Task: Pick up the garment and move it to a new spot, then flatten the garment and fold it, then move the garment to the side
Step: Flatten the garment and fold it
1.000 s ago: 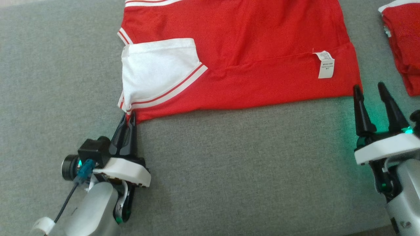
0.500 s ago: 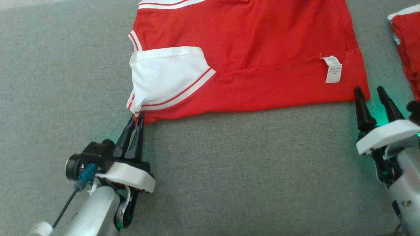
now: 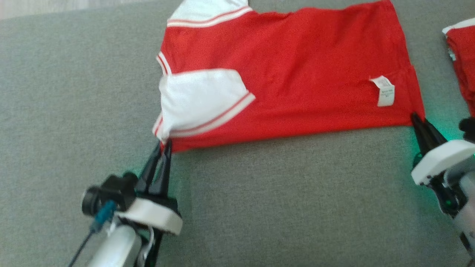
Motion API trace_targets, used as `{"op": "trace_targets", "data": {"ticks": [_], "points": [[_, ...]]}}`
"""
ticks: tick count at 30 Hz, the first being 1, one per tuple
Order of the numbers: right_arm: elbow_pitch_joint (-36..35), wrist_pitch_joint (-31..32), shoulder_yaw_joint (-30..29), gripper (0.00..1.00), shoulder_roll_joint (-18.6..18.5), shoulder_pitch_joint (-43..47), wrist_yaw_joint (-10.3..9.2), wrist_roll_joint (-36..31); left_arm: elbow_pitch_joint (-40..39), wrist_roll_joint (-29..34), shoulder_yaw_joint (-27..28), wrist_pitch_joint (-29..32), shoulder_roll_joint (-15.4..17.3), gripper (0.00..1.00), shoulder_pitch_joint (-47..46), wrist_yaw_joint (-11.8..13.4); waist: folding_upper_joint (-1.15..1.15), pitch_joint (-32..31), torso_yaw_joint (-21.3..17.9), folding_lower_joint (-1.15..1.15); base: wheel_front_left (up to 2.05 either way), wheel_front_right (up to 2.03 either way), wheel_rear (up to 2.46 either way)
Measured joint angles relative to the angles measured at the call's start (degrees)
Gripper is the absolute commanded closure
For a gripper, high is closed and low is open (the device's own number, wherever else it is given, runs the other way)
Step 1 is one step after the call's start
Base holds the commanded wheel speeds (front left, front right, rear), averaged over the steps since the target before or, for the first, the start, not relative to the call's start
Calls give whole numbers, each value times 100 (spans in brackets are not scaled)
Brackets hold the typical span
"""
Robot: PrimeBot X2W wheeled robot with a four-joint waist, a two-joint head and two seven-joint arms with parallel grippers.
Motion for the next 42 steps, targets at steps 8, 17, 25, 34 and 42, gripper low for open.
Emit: {"op": "trace_targets", "data": {"ticks": [8, 17, 25, 34, 42], "points": [[-419, -189, 269, 100, -423, 615, 0, 322, -439, -119, -114, -8, -23, 100, 882, 218, 0, -235, 91, 0, 0, 0, 0], [-1084, -324, 235, 100, -924, 1476, 0, 524, -717, -259, -271, -110, -115, 100, 1592, 315, 0, -321, 187, 0, 0, 0, 0], [-1538, -312, -12, 100, -1002, 1919, 0, 572, -737, -255, -267, -149, -83, 100, 1583, 360, 0, -291, 141, 0, 0, 0, 0], [-1906, -296, -502, 0, -932, 2176, 0, 293, -646, -249, -250, -100, 3, 0, 1539, 416, 0, -315, -95, 0, 0, 0, 0], [-2816, -478, -1247, 0, -472, 2177, 0, -466, -1148, -27, 5, 283, 495, 0, 484, 364, 0, -122, -451, 0, 0, 0, 0]]}}
